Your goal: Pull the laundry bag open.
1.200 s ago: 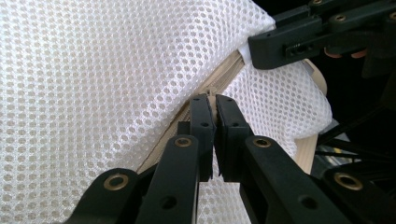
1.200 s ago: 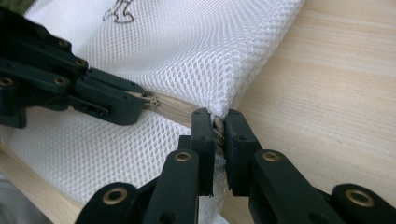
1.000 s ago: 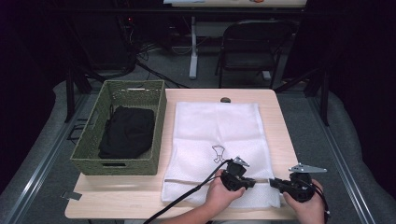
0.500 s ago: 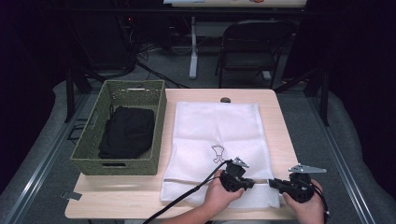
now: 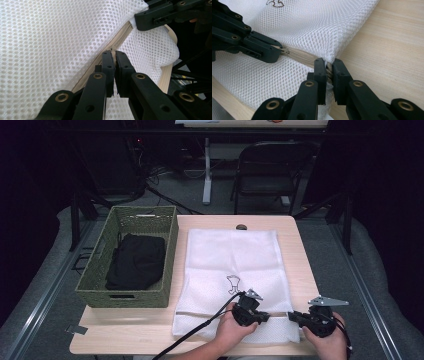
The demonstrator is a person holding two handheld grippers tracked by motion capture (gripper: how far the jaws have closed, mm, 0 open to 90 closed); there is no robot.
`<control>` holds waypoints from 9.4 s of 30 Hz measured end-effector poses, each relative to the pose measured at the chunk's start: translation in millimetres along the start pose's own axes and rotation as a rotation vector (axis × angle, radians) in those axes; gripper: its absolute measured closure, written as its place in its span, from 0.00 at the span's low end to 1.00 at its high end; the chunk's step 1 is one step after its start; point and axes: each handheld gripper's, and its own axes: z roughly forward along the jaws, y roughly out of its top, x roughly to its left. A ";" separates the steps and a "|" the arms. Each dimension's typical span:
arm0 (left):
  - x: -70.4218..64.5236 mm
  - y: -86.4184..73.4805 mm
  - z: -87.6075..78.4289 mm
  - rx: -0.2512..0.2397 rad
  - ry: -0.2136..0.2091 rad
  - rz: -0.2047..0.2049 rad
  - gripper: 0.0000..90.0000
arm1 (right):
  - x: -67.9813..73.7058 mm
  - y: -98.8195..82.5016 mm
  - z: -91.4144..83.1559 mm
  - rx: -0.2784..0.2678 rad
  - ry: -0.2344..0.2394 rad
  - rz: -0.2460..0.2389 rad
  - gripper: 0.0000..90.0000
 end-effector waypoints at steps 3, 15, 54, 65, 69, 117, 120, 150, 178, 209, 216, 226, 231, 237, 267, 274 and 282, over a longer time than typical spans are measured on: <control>1.5 -1.6 -2.0 0.001 -0.001 0.001 0.97 | -1.3 -0.7 0.7 -0.005 0.009 0.008 0.92; 9.5 -10.9 -15.9 0.012 0.009 0.000 0.97 | -0.9 -0.7 0.4 -0.001 -0.005 -0.002 0.92; 13.9 -24.1 -38.6 0.008 0.037 0.001 0.97 | 2.8 -0.8 2.7 0.014 0.011 -0.015 0.92; 27.4 -34.3 -50.1 0.020 0.073 -0.030 0.97 | -6.2 -2.7 1.7 0.015 -0.020 0.008 0.92; 28.6 -35.4 -53.6 0.025 0.088 -0.021 0.97 | -5.6 -2.8 1.9 0.019 -0.020 0.005 0.92; 44.2 -54.3 -86.2 0.025 0.140 -0.046 0.97 | -5.5 -3.7 1.2 0.018 -0.025 0.006 0.92; 44.2 -55.0 -87.5 0.022 0.141 -0.049 0.97 | -4.9 -3.6 1.5 0.020 -0.027 0.002 0.92; 54.9 -71.1 -113.8 0.030 0.179 -0.059 0.97 | -2.6 -3.4 2.1 0.020 -0.020 -0.005 0.92; 58.7 -78.0 -123.5 0.014 0.207 -0.080 0.97 | -4.9 -4.1 1.5 0.021 -0.022 0.000 0.92; 65.1 -83.2 -133.7 0.012 0.222 -0.104 0.97 | -1.4 -2.6 3.2 0.031 -0.031 -0.018 0.92; 67.1 -87.9 -138.7 0.006 0.225 -0.115 0.97 | -2.6 -3.0 2.8 0.031 -0.038 -0.017 0.92; 67.8 -92.1 -147.6 -0.001 0.254 -0.113 0.97 | -2.7 -3.0 3.0 0.031 -0.043 -0.019 0.92; 66.8 -93.3 -150.5 0.003 0.252 -0.105 0.97 | -1.8 -2.9 3.1 0.030 -0.035 -0.019 0.92; 67.6 -96.6 -153.3 0.005 0.273 -0.111 0.97 | -1.2 -2.9 3.1 0.034 -0.048 -0.027 0.92; 81.2 -132.6 -204.4 -0.024 0.363 -0.179 0.97 | -8.0 -4.2 2.0 0.032 -0.055 -0.013 0.92; 79.1 -137.4 -203.9 -0.018 0.366 -0.183 0.97 | -6.8 -5.0 1.7 0.040 -0.045 -0.013 0.92; 80.9 -142.2 -206.9 -0.001 0.355 -0.191 0.96 | -6.3 -7.4 4.7 0.051 -0.018 -0.008 0.91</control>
